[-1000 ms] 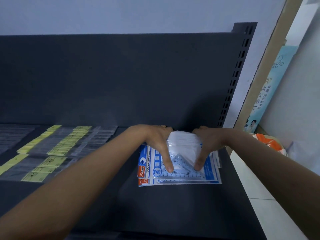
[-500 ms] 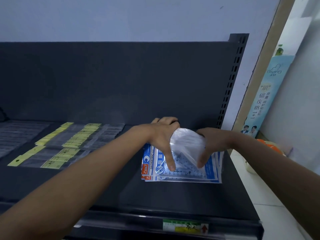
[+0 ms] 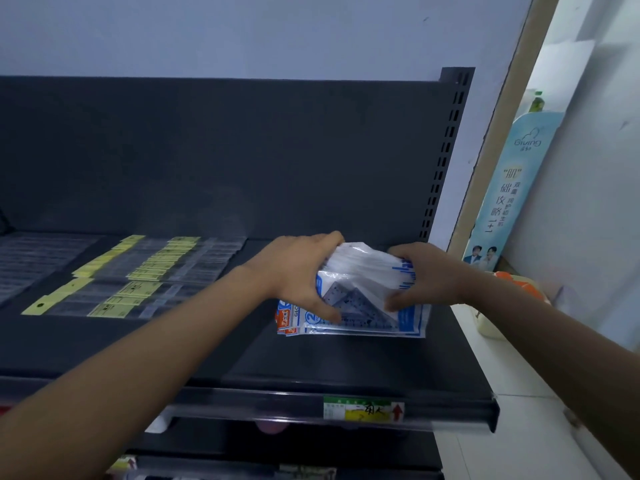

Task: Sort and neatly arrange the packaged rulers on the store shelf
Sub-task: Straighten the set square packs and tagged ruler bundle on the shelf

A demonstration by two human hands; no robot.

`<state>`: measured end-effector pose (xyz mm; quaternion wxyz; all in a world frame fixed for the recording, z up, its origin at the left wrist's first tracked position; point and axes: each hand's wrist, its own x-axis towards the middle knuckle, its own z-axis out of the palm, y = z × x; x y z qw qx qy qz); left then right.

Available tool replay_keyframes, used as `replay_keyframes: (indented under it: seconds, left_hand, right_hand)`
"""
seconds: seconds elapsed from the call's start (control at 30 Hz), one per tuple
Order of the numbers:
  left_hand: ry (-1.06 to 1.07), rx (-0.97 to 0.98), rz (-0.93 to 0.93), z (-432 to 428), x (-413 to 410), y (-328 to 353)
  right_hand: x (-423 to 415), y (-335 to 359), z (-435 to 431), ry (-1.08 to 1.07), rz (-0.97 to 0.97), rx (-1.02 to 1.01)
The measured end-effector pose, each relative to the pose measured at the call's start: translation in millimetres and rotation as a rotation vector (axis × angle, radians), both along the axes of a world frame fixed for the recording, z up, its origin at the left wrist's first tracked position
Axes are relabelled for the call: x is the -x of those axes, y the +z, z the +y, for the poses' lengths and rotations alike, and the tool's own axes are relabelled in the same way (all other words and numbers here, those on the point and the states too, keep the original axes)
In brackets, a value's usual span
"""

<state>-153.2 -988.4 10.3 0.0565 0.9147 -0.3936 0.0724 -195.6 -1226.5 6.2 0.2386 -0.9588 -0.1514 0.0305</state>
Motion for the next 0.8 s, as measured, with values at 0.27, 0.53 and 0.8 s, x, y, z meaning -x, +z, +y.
replay_keyframes:
  seconds: [0.27,0.53,0.8]
  left_hand:
    - [-0.066,0.461,0.371,35,14,-27]
    - [-0.075,0.662,0.775,44,-3,-56]
    - [-0.032,0.733,0.781,40,-10,-66]
  right_hand:
    - [22,-12,4,0.045,-0.146,0.028]
    - [19,-22,-2,-0.058,0.080,-0.285]
    - [30,-40,-14,-0.127,0.332,-0.865]
